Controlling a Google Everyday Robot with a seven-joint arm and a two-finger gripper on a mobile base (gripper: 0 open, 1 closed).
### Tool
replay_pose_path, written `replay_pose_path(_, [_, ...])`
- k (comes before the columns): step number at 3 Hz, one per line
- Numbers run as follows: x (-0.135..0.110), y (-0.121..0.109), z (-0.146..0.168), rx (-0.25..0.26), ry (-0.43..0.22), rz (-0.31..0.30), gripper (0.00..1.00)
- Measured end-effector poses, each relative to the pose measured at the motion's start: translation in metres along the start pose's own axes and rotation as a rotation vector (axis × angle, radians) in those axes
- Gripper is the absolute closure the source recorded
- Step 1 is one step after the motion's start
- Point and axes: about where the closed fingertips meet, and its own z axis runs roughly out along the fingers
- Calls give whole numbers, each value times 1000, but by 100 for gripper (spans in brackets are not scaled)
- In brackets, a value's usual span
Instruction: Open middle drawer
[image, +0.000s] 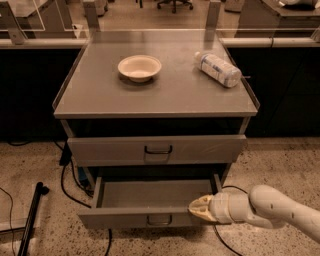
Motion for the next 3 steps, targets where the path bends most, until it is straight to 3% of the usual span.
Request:
replay_pose_path(1, [0, 35, -15, -4, -24, 21, 100])
replay_pose_path(2, [2, 39, -16, -5, -25, 27, 82])
replay_pose_path(3, [2, 39, -16, -5, -25, 27, 51])
